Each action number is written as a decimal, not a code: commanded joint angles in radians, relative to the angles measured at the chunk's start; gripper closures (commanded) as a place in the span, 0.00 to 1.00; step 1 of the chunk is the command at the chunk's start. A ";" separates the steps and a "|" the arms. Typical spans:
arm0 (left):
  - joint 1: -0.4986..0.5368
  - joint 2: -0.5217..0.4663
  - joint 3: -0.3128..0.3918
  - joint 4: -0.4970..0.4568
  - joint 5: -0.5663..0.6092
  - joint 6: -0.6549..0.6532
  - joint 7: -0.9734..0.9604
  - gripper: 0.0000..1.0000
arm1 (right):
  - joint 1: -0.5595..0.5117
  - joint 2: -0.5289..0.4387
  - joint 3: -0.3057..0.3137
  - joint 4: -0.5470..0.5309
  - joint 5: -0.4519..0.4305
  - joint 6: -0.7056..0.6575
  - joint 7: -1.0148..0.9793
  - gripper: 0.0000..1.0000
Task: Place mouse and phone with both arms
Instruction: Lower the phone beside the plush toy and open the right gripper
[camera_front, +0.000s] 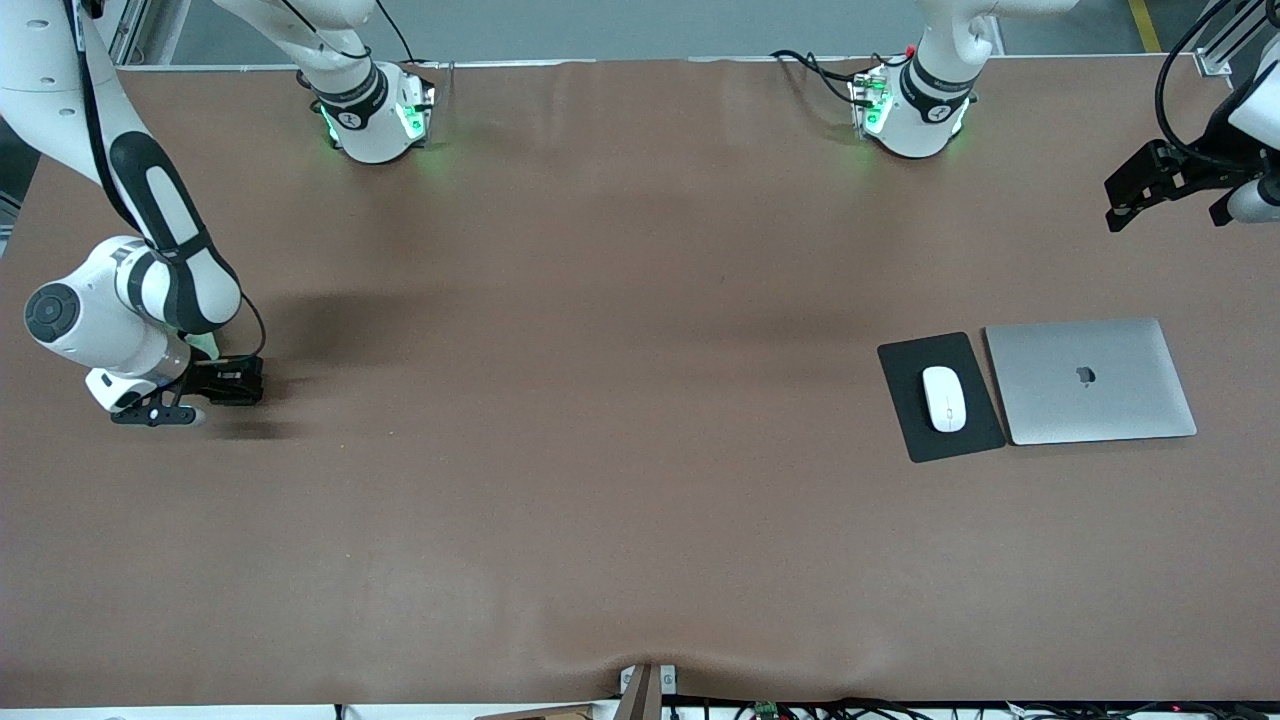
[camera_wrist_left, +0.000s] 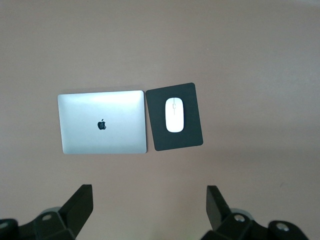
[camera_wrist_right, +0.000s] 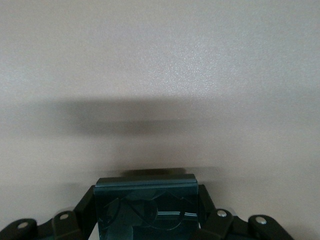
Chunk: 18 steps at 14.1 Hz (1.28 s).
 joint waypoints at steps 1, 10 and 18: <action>-0.008 -0.008 0.012 0.005 -0.017 -0.001 0.007 0.00 | -0.021 -0.002 0.010 -0.017 -0.019 0.020 -0.004 0.91; -0.006 -0.008 0.015 0.005 -0.016 -0.001 -0.002 0.00 | -0.007 -0.038 0.012 0.006 -0.019 -0.010 0.007 0.00; -0.006 -0.012 0.017 0.006 -0.017 -0.009 -0.001 0.00 | 0.120 -0.160 0.016 0.358 -0.019 -0.554 0.042 0.00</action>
